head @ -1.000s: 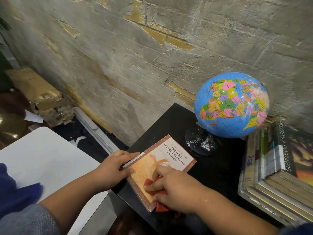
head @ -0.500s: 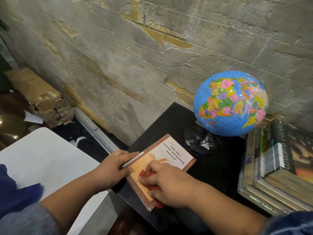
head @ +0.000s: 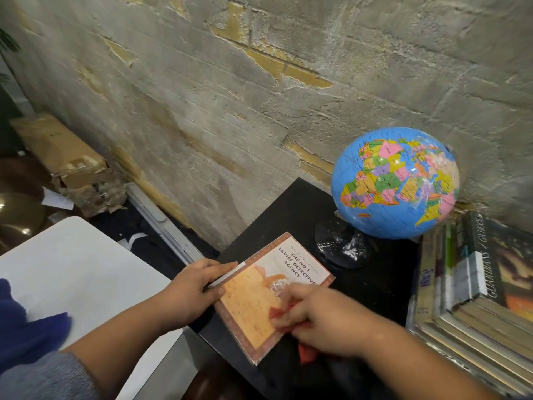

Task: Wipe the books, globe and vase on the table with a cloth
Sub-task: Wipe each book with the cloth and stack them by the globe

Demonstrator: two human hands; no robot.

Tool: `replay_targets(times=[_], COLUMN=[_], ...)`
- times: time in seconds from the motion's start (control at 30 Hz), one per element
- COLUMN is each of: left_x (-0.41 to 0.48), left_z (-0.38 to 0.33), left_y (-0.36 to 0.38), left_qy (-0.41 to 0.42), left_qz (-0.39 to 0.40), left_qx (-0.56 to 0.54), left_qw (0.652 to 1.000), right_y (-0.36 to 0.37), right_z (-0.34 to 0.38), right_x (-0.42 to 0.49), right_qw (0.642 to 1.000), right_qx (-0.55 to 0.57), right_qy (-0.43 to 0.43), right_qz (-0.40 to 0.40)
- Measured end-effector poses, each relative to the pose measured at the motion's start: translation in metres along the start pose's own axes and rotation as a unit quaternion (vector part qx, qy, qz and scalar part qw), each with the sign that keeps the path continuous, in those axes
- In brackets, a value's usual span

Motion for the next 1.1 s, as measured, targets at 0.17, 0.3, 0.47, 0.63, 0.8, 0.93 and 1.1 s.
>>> replay_targets(times=[0.17,0.3,0.47,0.63,0.8,0.93,1.1], left_x=[0.000,0.000,-0.001,0.000,0.000,0.000,0.000], left_z=[0.000,-0.001,0.000,0.001,0.001,0.002,0.000], left_y=[-0.001,-0.001,0.001,0.001,0.001,0.001,0.000], left_qy=[-0.004,-0.008,-0.012,-0.021,-0.018,-0.016,-0.001], left_qz=[-0.004,-0.005,-0.002,-0.002,-0.004,-0.002,-0.009], left_qx=[0.000,-0.003,0.002,0.004,0.005,0.004,0.003], left_qw=[1.000,1.000,1.000,1.000,1.000,1.000,1.000], right_y=[-0.041,-0.013,-0.032,-0.017,-0.022,-0.016,-0.019], right_z=[-0.071,-0.033,-0.058,-0.036,-0.039,-0.032,-0.029], right_x=[-0.005,0.008,0.011,0.020,0.021,0.029,0.033], right_qw=[0.971,0.989,0.961,0.979,0.968,0.973,0.976], right_qx=[0.044,0.002,0.068,0.071,0.066,0.113,0.062], right_qy=[0.186,0.118,0.230,0.173,0.215,0.185,0.192], right_qz=[-0.141,-0.088,-0.138,-0.081,-0.110,-0.079,-0.086])
Point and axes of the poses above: each hand's wrist, its own x-axis towards the middle knuckle, its own y-axis out of the palm, z = x × y, the point moved 9 cm from there along x, towards the middle knuckle, and after that the axes turned 7 degrees about y, right-handed, at the moved point
